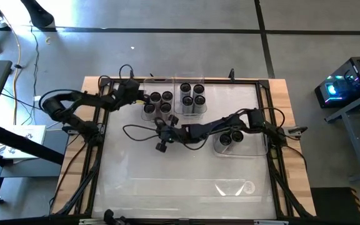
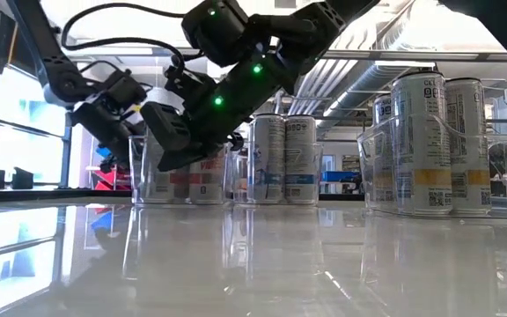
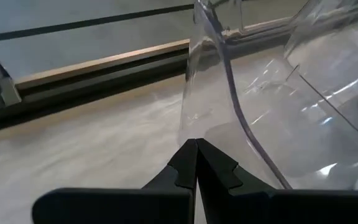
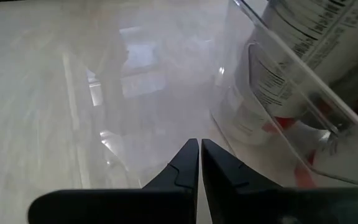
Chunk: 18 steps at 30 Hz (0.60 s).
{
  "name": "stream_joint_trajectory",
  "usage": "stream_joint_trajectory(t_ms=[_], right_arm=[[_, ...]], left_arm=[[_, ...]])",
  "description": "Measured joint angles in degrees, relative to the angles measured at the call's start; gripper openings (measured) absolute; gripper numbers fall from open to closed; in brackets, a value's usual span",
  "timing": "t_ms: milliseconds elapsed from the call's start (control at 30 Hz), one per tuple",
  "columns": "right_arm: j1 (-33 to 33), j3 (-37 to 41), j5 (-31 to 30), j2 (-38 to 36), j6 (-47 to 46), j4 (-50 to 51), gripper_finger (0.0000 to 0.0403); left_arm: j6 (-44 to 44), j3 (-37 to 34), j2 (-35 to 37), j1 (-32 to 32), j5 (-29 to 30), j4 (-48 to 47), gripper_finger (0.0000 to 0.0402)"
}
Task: Sort soda cans
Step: Move the bottom left transparent bin to the top left of the table
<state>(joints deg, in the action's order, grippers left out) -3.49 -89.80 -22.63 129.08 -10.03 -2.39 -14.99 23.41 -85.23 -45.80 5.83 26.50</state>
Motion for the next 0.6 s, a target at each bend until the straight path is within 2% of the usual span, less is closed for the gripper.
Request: stream_joint_trajectory(t_ms=[167,333,467,600], right_arm=[[-1.19,0.00,-1.09,-0.66,0.88,0.47,0.0012],[-3.59,0.00,-0.28,-4.73,3.24,5.30,0.0012],[-7.33,0.00,2.87,-9.79,5.43,14.32,0.0012],[-11.68,-0.04,3.97,-16.85,5.70,27.80,0.0012]], left_arm=[[2.28,1.10,1.26,0.06,0.31,-4.34,0.0000],[4.91,1.05,7.44,0.20,4.49,-11.95,0.0000],[6.71,0.86,14.84,0.64,6.82,-19.42,0.0000],[7.86,0.92,22.95,2.80,8.39,-27.71,0.0000]])
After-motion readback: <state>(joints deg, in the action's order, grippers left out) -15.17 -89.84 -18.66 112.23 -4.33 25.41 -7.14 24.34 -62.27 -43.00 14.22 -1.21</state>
